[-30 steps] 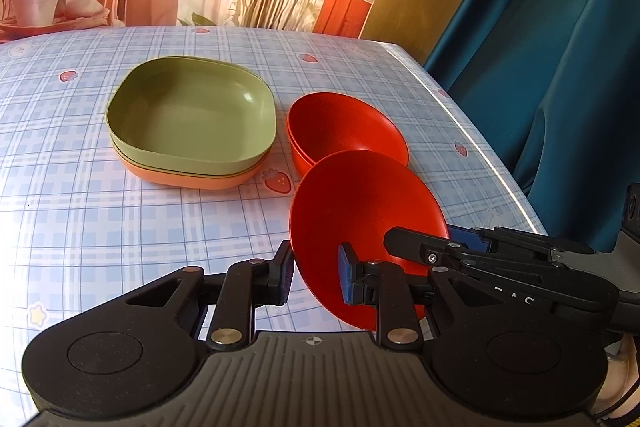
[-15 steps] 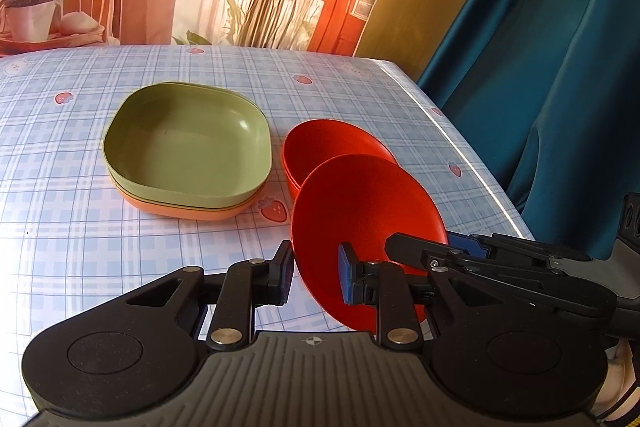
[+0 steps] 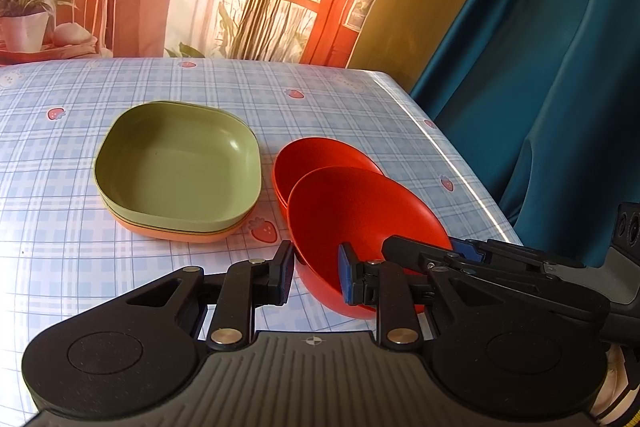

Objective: Organize plates and bowls
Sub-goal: 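Lower the held red bowl into the other red bowls with the left tool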

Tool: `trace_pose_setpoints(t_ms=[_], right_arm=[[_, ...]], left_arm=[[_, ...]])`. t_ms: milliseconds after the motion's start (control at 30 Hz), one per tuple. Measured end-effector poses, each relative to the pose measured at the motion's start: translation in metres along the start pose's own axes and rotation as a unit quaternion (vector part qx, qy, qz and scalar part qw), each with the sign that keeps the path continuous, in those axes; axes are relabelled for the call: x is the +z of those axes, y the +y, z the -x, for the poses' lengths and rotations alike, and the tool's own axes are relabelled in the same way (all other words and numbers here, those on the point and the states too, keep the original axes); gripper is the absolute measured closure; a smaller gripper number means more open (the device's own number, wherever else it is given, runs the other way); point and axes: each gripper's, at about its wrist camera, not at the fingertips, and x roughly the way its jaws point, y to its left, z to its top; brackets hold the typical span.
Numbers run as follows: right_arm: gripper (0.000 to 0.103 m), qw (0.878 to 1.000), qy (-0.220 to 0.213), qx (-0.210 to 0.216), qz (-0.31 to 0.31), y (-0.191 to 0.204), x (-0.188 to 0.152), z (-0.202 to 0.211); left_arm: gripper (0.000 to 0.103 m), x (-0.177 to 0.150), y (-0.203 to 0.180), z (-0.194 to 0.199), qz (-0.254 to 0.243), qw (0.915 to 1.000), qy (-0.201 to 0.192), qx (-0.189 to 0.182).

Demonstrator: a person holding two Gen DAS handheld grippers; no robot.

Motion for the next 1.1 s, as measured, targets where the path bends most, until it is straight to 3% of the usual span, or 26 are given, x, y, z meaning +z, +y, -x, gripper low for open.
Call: trace_pose_setpoints(t_ms=[267,633,1100], right_arm=[[0.073,1.000,-0.014,0.000,0.001,-0.002,0.011,0.001],[0.078,0.999,-0.031,-0.016,0.004,-0.019,0.039,-0.019],[0.078,0.999,-0.016,-0.034,0.010,-0.041,0.048,-0.061]], left_arm=[[0.078,0.009,-0.002,0.001,-0.003,1.0000,-0.007,-0.004],[0.078,0.046,-0.005,-0.030,-0.010,0.9998,-0.015,0.004],[0.078,0.058,-0.001,-0.077,-0.028,0.9990,0.023,0.026]])
